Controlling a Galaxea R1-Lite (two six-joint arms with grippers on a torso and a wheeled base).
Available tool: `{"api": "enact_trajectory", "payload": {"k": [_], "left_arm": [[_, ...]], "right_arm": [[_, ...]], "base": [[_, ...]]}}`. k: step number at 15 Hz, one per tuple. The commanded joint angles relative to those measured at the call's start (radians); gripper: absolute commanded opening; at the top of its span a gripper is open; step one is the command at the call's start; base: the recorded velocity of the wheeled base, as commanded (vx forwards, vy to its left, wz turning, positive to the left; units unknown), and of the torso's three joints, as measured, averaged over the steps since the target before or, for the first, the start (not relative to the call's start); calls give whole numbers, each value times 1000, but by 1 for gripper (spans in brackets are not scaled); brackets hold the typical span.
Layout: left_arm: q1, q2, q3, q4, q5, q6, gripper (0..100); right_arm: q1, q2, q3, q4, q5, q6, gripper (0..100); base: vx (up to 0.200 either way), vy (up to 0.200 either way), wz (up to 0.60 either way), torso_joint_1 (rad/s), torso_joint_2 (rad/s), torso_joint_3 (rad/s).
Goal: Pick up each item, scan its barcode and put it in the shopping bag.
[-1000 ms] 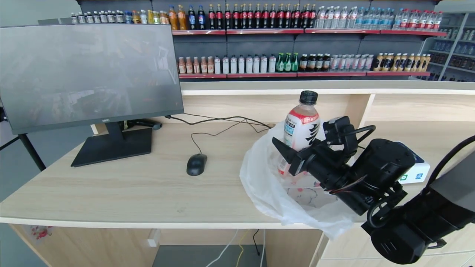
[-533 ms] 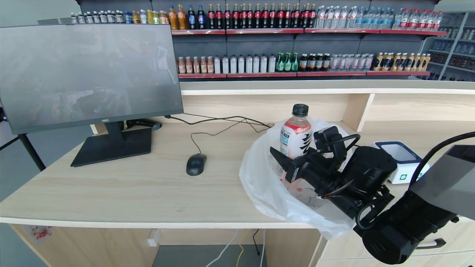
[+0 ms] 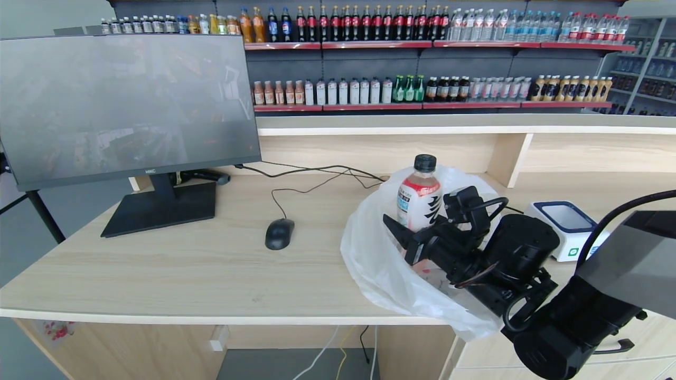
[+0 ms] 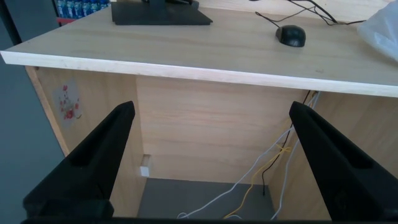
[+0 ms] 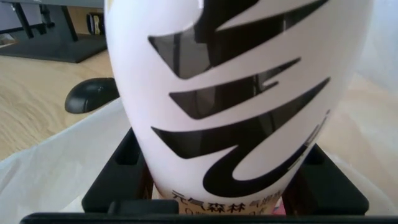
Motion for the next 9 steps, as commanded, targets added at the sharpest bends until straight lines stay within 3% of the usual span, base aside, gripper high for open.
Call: {"api": "enact_trajectory", "payload": {"k": [1, 6, 7, 9], "left_arm": [[1, 0, 0, 0, 0, -1, 100], [-1, 0, 0, 0, 0, -1, 100], [1, 0, 0, 0, 0, -1, 100], [1, 0, 0, 0, 0, -1, 100]], "right_arm": [[3, 4, 1, 5, 1, -1, 0], [6, 4, 29, 5, 1, 4, 0], [6, 4, 29, 5, 1, 4, 100], [6, 3, 29, 5, 1, 5, 100]], "base": [[0, 0, 0, 0, 0, 0], [0, 0, 0, 0, 0, 0], [0, 0, 0, 0, 0, 0], [0, 0, 0, 0, 0, 0]]}}
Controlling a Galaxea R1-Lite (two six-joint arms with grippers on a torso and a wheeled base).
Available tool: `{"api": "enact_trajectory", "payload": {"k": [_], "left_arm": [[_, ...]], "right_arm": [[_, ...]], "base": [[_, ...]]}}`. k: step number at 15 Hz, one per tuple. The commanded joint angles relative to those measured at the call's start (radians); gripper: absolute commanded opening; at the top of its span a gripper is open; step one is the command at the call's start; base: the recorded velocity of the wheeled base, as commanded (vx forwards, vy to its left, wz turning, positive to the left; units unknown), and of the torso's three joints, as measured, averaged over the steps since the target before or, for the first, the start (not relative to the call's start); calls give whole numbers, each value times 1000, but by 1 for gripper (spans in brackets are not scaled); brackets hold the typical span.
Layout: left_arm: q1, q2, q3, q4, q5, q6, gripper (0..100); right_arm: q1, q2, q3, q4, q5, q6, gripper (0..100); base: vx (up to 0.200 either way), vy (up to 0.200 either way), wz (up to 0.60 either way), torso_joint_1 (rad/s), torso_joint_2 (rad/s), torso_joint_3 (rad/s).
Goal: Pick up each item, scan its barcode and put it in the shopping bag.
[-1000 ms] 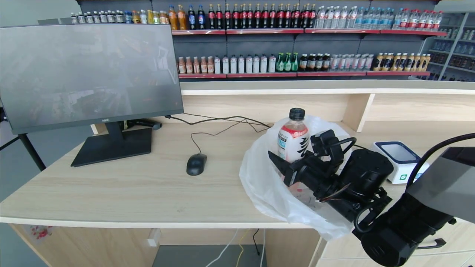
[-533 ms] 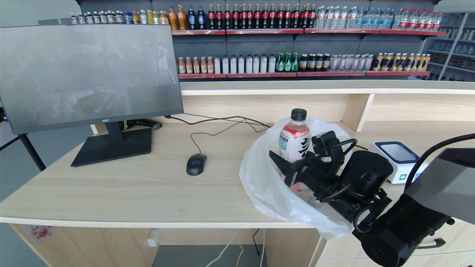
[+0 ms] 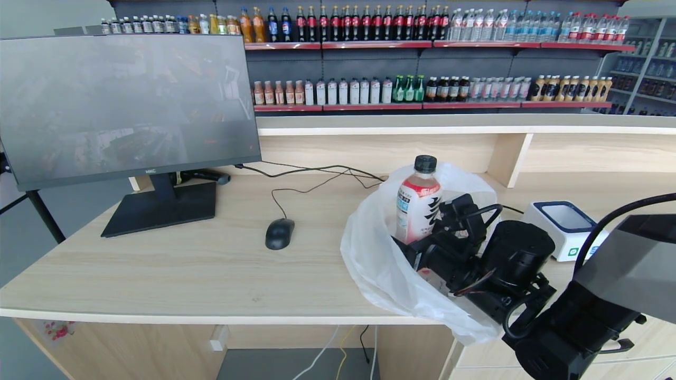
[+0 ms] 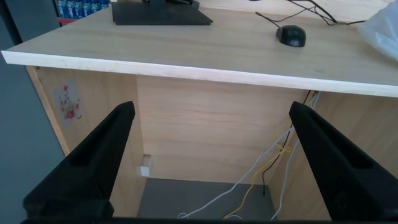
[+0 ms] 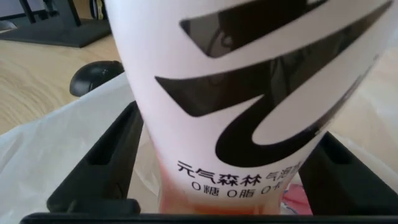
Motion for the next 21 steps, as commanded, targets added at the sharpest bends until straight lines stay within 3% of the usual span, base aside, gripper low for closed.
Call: {"api": "enact_trajectory", "payload": {"k": [1, 21], "left_arm": [[1, 0, 0, 0, 0, 0, 100], [1, 0, 0, 0, 0, 1, 100]], "right_arm": [[0, -5, 2, -4, 0, -1, 100], [29, -210, 135, -4, -8, -5, 100]], "base": [[0, 0, 0, 0, 0, 0], [-10, 0, 0, 0, 0, 0]]}}
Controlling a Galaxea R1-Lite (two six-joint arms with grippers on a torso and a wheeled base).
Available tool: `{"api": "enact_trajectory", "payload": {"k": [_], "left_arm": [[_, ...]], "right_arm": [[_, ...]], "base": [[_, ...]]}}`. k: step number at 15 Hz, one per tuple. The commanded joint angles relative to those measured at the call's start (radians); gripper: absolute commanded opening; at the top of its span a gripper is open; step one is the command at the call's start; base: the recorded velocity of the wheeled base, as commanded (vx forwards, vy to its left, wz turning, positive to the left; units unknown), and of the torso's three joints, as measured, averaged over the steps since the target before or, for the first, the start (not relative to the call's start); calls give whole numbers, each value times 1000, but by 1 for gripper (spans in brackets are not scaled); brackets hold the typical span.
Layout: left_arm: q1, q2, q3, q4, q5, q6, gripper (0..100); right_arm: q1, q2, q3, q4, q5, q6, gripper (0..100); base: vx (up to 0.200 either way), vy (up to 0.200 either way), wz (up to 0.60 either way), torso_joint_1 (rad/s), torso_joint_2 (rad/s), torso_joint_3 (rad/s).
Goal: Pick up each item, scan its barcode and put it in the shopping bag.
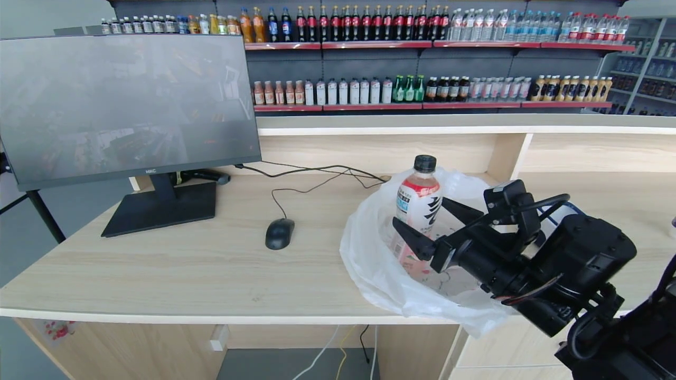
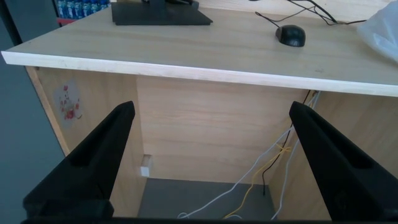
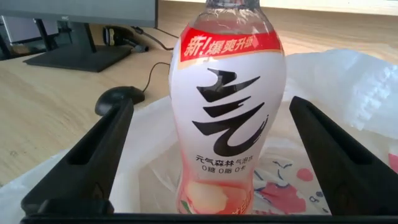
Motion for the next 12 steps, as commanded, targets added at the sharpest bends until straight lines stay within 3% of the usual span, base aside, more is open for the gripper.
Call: {"api": "enact_trajectory", "payload": {"k": [1, 9, 12], "left_arm": [[2, 0, 0, 0, 0, -1, 100], [2, 0, 0, 0, 0, -2, 100], [0, 0, 0, 0, 0, 1, 100]], "right_arm": [[24, -6, 0, -1, 0, 0, 100], [-8, -66, 62, -1, 2, 2, 100], [-12, -73, 69, -1, 2, 2, 100]], "base": [[-200, 0, 0, 12, 7, 17], [-200, 0, 0, -2, 2, 3], [0, 0, 0, 0, 0, 0]]}}
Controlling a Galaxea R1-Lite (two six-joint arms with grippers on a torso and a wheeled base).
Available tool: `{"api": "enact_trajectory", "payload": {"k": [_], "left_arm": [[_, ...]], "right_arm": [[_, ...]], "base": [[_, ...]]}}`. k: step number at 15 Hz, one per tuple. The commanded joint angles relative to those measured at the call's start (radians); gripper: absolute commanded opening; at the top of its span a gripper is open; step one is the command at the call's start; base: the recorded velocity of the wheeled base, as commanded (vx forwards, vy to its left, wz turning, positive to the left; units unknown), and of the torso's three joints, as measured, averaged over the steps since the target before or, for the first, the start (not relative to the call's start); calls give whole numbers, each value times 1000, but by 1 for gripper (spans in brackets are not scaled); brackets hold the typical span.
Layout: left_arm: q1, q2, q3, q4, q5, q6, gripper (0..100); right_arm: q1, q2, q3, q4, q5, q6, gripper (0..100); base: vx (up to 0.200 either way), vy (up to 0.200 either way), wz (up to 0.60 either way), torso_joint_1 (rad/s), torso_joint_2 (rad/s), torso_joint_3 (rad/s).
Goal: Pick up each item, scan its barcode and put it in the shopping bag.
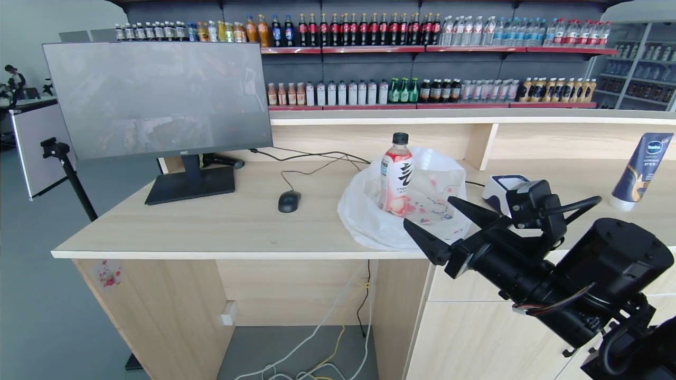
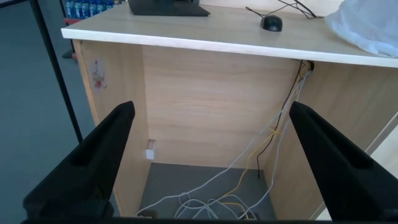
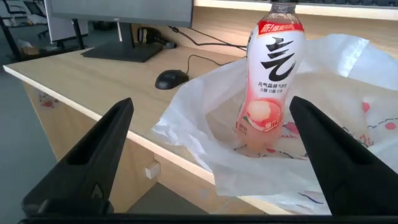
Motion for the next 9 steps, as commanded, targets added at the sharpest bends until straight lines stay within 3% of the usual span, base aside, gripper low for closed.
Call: {"api": "enact_trajectory", "payload": {"k": [1, 2, 9], "left_arm": [[1, 0, 0, 1, 0, 0, 100], [1, 0, 0, 3, 0, -5, 100], [1, 0, 0, 3, 2, -11, 100]], "right_arm": [[-2, -7, 3, 0, 0, -2, 100], [-2, -7, 3, 0, 0, 0, 100], [-19, -50, 51, 0, 0, 0, 100]], "base": [[0, 0, 0, 0, 0, 0], [0, 0, 0, 0, 0, 0], [0, -200, 0, 8, 6, 1]]}}
